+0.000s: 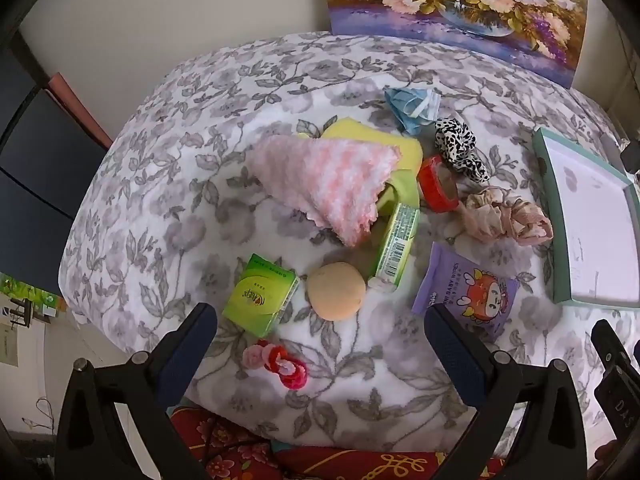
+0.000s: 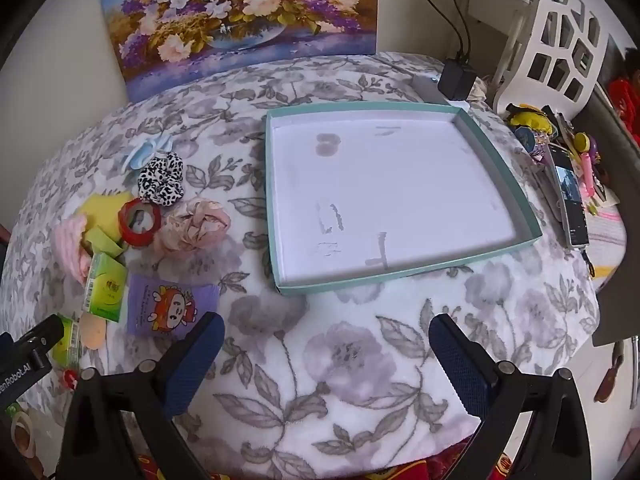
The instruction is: Organize soft objects
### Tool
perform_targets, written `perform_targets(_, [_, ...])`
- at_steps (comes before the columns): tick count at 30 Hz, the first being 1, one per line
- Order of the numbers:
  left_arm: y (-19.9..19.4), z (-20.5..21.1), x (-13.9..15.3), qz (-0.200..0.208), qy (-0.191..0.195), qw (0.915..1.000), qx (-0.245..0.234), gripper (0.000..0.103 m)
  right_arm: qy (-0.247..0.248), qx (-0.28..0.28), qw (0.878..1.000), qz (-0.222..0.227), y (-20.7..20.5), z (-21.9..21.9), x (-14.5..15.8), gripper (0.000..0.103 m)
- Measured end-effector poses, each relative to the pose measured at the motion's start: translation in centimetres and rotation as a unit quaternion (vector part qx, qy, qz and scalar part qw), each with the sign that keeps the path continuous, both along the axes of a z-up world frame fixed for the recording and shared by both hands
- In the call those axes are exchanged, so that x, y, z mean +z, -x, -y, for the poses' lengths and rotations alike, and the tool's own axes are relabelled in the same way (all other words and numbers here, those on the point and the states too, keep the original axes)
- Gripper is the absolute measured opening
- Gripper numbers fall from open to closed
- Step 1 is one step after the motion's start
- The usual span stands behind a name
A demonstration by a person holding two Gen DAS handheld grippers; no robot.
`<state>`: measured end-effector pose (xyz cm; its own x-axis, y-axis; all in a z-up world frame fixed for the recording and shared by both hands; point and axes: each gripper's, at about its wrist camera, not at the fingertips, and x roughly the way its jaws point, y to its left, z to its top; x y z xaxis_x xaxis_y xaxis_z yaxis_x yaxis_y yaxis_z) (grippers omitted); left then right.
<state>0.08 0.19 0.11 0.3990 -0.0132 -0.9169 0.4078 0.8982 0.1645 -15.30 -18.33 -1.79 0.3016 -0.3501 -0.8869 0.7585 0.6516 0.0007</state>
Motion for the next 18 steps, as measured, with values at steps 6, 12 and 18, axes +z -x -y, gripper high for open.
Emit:
perform_targets(6, [-0.13,-0.11,-0.25,-0.006,-0.001,1.0,0.004,0.103,0.0,0.0,1.0,0.0,-0.05,-0.01,0.02,0.103])
perform_targets(12, [-0.21,-0.24,-0.33,-0.008,0.0,0.9999,0.007,0.103,0.0,-0.001,1.0,-0.001,-0.07,-0.05,-0.01,0.103])
perform_targets(18, [-0.37,-0.29,-0.45,-0.013,0.001,0.9999,0.008,0.103,0.0,0.0,1.0,-0.001,-0.1,-0.07,-0.03,0.103])
